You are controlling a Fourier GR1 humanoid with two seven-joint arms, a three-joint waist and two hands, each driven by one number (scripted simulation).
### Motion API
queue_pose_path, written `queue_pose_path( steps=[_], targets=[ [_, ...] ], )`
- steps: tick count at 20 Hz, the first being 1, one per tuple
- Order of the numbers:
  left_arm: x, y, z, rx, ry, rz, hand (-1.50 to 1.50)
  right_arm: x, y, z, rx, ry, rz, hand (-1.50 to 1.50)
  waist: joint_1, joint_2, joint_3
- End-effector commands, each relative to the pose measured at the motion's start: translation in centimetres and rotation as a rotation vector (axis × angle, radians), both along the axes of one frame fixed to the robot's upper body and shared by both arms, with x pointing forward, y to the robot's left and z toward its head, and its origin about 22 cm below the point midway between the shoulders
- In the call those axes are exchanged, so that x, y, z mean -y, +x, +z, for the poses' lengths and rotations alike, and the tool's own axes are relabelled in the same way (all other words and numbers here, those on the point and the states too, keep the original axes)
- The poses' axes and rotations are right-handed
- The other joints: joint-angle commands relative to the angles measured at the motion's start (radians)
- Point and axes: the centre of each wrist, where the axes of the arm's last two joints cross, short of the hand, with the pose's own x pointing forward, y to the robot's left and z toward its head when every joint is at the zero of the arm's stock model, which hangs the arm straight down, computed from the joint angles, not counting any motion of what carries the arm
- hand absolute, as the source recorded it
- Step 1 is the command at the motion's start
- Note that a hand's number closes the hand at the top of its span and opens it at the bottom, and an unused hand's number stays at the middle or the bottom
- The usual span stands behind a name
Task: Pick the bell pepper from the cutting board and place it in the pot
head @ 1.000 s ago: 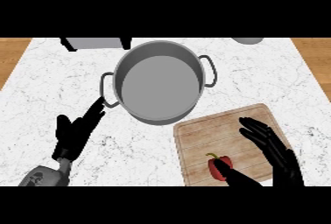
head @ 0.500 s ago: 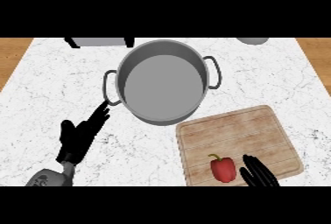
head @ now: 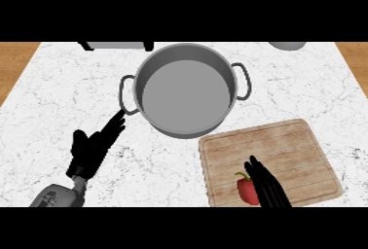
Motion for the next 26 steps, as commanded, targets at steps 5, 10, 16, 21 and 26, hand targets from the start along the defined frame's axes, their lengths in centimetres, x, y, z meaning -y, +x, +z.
queue_pose_path(
  steps=[5,10,16,21,26],
  targets=[
    [-0.6,0.4,-0.6,0.000,-0.001,0.012,0.00,2.3,3.9,-2.7,-0.219,-0.129,0.016,-1.50,-0.005,-0.002,0.001],
    [0.5,0.2,-0.3,-0.011,-0.005,0.013,0.00,5.2,3.8,-4.6,-0.175,-0.159,-0.002,-1.50,-0.009,-0.004,0.002],
    [0.4,-0.2,0.8,-0.018,0.008,-0.004,0.00,7.1,5.8,-4.8,-0.115,-0.096,-0.011,-1.50,-0.005,-0.004,0.002],
    [1.3,-0.6,-0.2,0.006,-0.005,-0.001,0.00,8.7,3.5,-8.1,-0.130,0.038,0.067,-1.50,-0.009,-0.004,0.002],
    [0.6,0.1,-0.3,0.001,-0.011,0.007,0.00,9.2,5.1,-7.8,-0.105,0.194,0.125,-1.50,-0.007,-0.003,0.002]
  ],
)
